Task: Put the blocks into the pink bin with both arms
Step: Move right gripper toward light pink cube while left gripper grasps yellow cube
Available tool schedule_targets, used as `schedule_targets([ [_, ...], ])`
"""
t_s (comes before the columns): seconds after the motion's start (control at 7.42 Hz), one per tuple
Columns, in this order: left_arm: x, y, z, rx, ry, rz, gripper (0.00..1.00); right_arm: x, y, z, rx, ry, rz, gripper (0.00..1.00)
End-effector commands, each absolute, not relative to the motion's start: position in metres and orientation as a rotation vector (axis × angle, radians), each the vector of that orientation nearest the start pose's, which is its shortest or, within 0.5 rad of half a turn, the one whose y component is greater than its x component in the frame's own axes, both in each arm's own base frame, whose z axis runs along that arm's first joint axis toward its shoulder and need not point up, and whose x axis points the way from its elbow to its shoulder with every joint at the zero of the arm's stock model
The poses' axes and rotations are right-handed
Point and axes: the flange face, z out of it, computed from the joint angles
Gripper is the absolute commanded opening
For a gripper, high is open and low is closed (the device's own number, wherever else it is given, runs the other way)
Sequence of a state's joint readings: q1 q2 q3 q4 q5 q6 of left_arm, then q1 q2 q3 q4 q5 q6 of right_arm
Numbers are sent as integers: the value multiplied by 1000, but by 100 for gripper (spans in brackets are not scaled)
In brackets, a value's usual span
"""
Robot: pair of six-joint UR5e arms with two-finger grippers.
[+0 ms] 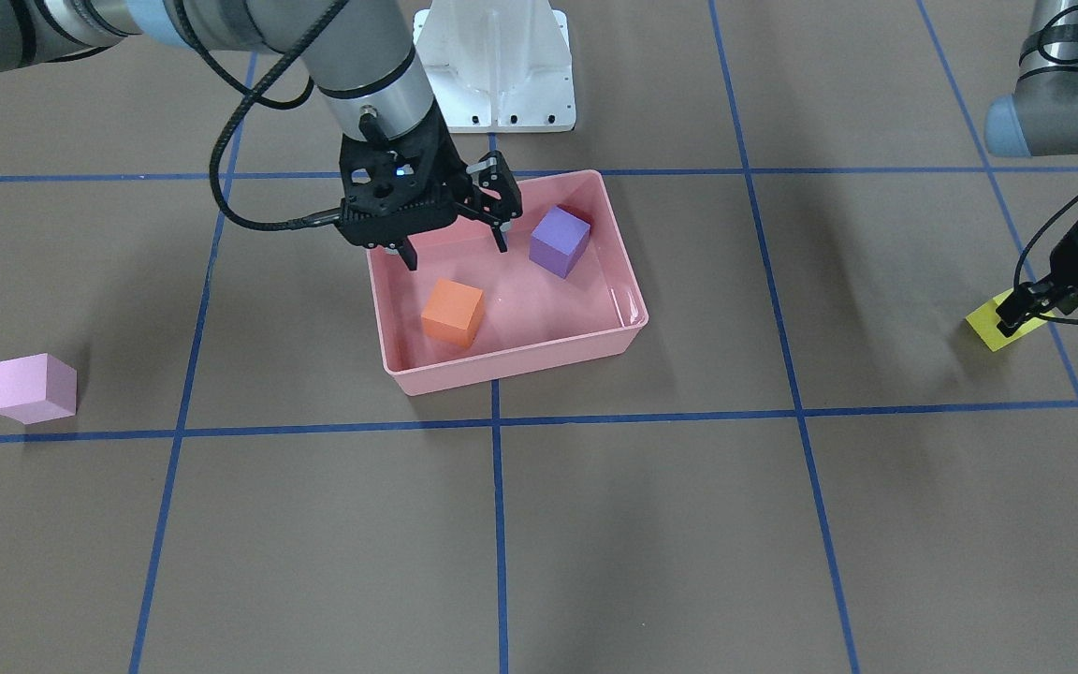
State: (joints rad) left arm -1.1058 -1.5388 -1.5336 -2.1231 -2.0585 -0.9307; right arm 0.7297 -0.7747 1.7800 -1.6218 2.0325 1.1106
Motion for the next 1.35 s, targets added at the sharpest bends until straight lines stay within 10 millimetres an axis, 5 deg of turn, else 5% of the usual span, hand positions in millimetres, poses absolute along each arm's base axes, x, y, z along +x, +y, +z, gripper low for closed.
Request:
schedule_targets([
  [0.0,151,-492,654,43,667,-337,100,-380,-508,134,181,-996,0,100],
  [0.27,151,-488,660,33,660,-340,100,-365,-521,150,185,-961,-4,100],
  [0.54,163,-485,658,19,664,-345,100,-325,-548,169,220,-865,-67,100],
  [0.81,177,-480,661,17,672,-325,99,-281,-566,232,229,-794,-142,100],
  [0.94,179,-478,662,12,670,-324,71,-270,-568,256,226,-768,-167,100],
  [1.08,179,-480,653,7,688,-392,1,-264,-568,272,211,-754,-163,100],
  [1.21,178,-481,619,20,733,-433,0,-249,-566,303,175,-745,-156,100],
])
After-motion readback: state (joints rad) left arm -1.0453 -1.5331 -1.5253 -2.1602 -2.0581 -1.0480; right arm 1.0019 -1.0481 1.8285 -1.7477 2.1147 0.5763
